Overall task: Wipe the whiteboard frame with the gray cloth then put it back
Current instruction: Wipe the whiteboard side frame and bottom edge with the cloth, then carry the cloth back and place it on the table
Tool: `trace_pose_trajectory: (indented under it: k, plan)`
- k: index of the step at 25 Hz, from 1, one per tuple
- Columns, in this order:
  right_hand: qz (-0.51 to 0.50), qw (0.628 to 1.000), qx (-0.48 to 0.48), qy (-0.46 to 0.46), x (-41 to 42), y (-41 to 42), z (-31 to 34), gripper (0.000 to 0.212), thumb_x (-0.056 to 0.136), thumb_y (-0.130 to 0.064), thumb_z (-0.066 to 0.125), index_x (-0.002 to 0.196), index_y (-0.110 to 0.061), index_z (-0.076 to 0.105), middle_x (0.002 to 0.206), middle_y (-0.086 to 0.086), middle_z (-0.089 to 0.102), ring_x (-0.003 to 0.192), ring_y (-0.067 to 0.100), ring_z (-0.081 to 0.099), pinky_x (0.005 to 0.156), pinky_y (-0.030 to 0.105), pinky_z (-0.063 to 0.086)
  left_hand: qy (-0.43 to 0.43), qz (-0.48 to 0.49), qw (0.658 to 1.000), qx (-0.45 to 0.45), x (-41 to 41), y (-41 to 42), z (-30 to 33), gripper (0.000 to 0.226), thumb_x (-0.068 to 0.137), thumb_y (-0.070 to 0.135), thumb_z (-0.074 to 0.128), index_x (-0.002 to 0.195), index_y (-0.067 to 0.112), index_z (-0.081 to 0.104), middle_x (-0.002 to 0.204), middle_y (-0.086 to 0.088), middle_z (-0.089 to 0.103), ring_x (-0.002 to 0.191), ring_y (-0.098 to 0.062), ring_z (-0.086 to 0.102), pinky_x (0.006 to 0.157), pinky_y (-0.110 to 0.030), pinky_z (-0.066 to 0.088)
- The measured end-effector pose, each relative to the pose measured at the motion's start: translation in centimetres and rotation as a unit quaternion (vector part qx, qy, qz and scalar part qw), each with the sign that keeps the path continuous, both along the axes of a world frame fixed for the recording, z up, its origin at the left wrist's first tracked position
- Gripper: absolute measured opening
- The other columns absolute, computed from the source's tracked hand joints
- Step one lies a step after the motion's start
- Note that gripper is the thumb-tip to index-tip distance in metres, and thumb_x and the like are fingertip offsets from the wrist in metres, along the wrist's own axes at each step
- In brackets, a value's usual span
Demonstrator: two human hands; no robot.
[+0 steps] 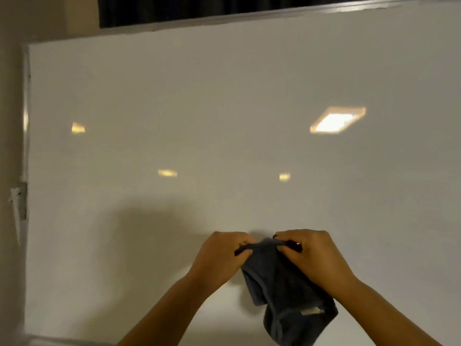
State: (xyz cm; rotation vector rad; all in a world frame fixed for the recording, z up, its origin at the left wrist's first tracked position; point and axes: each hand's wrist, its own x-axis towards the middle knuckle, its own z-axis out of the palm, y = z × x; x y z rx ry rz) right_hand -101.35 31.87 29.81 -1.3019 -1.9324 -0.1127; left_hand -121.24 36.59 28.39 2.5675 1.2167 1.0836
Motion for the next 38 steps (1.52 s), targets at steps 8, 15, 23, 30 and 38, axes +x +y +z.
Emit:
trace_pose_trajectory:
  k: [8,15,23,30,38]
  plan:
    - [-0.059,0.997,-0.032,-0.035,13.7,-5.9,6.5,0.014,0.085,-0.024,0.061,0.096,-0.027,0.070,0.095,-0.003,0.073,0.078,0.006,0.059,0.061,0.000,0.034,-0.025,-0.047,0.999,0.011,13.6,-5.4,6.8,0.018,0.088,0.015,0.057,0.094,0.024,0.071,0.088,0.003,0.072,0.075,-0.010,0.060,0.066,-0.013,0.044]
    - [-0.153,0.984,-0.076,-0.049,17.8,-11.0,11.1,0.019,0.086,-0.022,0.061,0.103,-0.025,0.068,0.104,-0.002,0.070,0.080,0.006,0.056,0.069,0.003,0.035,0.029,-0.124,0.991,0.029,18.7,-7.8,11.9,0.018,0.091,0.018,0.055,0.099,0.022,0.070,0.095,-0.001,0.072,0.085,-0.018,0.064,0.077,-0.027,0.052]
    - [-0.280,0.952,-0.109,-0.057,22.1,-21.0,11.4,0.019,0.086,-0.019,0.060,0.104,-0.019,0.068,0.103,0.003,0.069,0.080,0.010,0.055,0.076,0.020,0.041,0.072,-0.251,0.964,0.050,26.2,-13.0,13.6,0.016,0.089,0.016,0.058,0.098,0.021,0.070,0.095,-0.003,0.071,0.086,-0.020,0.064,0.081,-0.036,0.055]
    - [-0.353,0.924,-0.124,-0.079,29.0,-30.8,10.9,0.012,0.084,-0.020,0.061,0.093,-0.019,0.069,0.080,-0.012,0.057,0.065,-0.003,0.050,0.062,0.008,0.036,0.073,-0.352,0.932,0.050,35.8,-19.8,12.5,0.016,0.090,0.017,0.058,0.101,0.017,0.070,0.096,-0.005,0.071,0.086,-0.020,0.063,0.078,-0.028,0.053]
    - [-0.410,0.896,-0.151,-0.079,42.8,-42.6,9.4,0.015,0.083,-0.019,0.063,0.096,-0.018,0.069,0.086,0.000,0.067,0.070,0.008,0.056,0.059,0.009,0.035,0.038,-0.420,0.907,0.015,51.6,-29.7,9.9,0.014,0.087,0.015,0.063,0.097,0.019,0.071,0.090,0.000,0.072,0.079,-0.013,0.064,0.077,-0.030,0.056]
